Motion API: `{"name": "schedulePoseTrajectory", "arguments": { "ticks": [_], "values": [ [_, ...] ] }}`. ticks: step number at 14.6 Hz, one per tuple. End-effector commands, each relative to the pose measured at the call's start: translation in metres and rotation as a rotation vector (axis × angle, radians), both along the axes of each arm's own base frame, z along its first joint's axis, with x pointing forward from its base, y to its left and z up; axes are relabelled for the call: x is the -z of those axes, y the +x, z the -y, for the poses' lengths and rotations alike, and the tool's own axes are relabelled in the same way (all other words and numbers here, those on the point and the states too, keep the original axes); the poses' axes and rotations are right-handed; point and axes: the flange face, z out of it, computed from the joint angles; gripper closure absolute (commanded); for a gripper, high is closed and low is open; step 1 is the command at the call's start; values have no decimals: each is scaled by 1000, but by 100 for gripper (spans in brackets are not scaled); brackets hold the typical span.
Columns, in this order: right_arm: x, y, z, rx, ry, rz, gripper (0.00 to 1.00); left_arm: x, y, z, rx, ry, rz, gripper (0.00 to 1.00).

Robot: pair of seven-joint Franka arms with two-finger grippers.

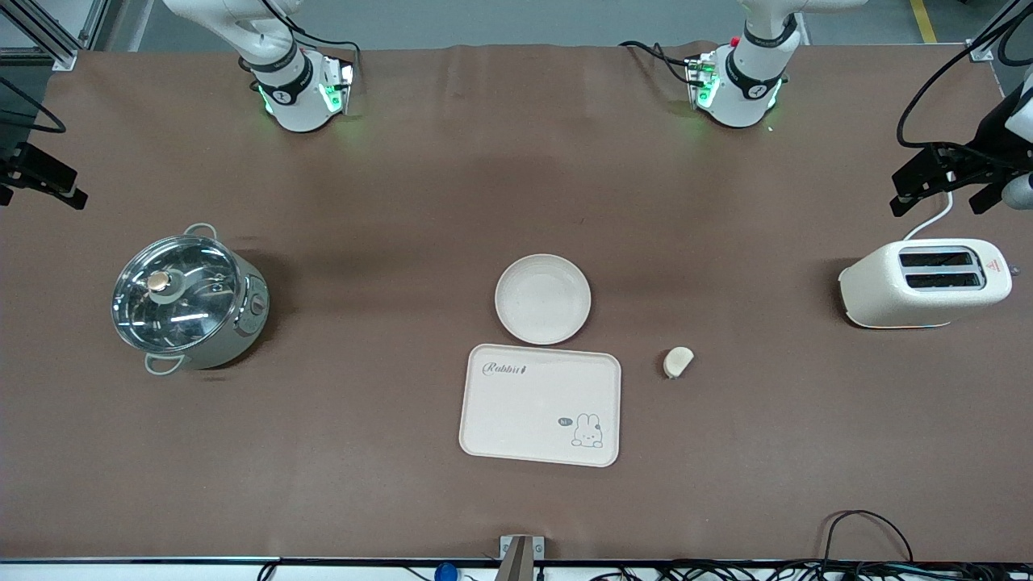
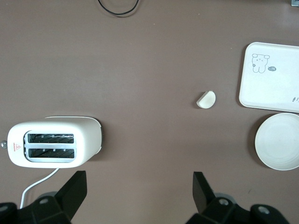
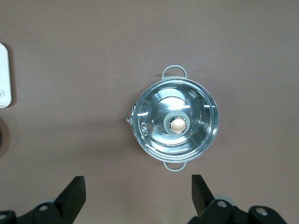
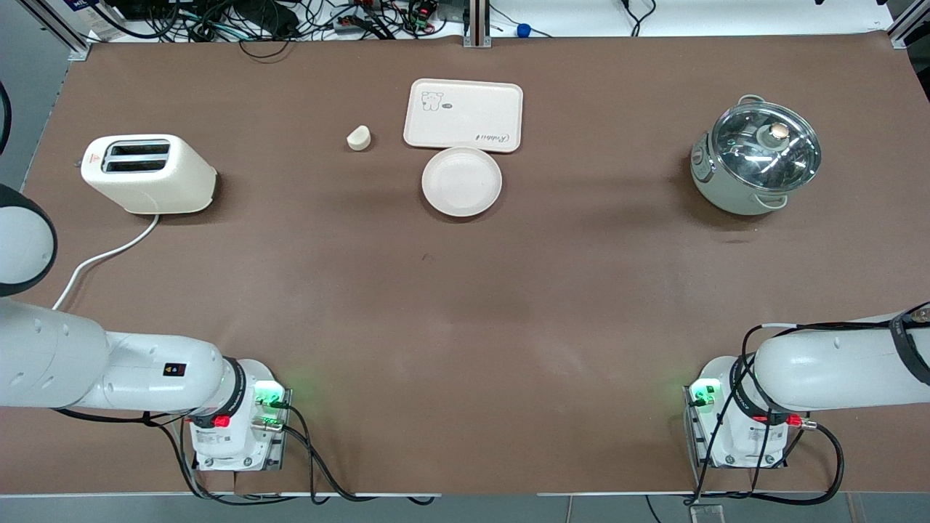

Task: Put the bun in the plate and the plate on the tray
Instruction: 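Move the left gripper from rest toward the white bun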

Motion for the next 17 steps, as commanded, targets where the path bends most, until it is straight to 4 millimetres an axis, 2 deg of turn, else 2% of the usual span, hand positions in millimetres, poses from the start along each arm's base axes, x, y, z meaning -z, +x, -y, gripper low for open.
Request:
{"name": "schedulePoseTrajectory", "arguments": {
  "ticks": [1, 6, 9, 11, 13, 14, 17],
  "values": [
    [-1, -1, 1, 13, -2, -3, 0, 2, 1, -3, 36, 10, -22, 0],
    [-1, -1, 1, 13, -2, -3, 0, 3, 2, 2, 38, 8, -22, 0],
    [-1, -1, 0, 11, 0, -3, 0, 29, 6, 19, 52, 1, -79, 0],
    [0, -2, -1, 11, 2, -9, 0, 79, 21, 45, 0, -52, -164, 0],
    [-1, -1, -1, 14, 17, -5, 0, 139, 38, 88, -32, -81, -198, 0],
    [-1, -1, -2, 13, 24, -1, 0, 169, 47, 103, -23, -90, -180, 0],
    [2, 0, -5, 9, 26, -3, 0, 281, 73, 128, 54, -85, -176, 0]
  ]
}}
